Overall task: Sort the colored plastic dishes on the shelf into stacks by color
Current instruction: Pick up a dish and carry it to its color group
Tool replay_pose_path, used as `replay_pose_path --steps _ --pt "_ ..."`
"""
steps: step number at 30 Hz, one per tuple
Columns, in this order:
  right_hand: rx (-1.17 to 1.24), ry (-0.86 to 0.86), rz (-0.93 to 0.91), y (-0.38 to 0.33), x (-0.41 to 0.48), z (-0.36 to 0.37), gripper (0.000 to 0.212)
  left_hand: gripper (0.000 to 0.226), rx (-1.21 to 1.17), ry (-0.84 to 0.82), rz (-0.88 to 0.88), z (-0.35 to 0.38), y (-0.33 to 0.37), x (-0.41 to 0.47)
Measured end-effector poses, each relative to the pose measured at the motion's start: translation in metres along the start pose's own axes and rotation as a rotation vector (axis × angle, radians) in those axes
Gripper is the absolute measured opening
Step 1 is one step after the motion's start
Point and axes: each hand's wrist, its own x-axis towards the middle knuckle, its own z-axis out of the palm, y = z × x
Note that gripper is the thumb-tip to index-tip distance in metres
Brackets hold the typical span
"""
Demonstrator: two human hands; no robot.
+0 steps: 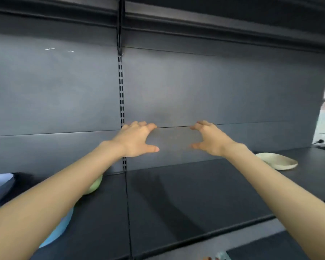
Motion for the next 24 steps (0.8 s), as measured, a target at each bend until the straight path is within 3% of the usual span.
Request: replay_pose_path --steps 11,24 --pt "-0.147 -0.012 0.116 0.184 -0.121 -0.07 0.067 0.077 -0.006 0.109 0.127 0.032 0.218 0.027" --pt "-0.109 0.047 0.18 0.34 -0.125 -0.098 0.071 0.078 0.023 0.208 0.174 0.063 0.339 0.118"
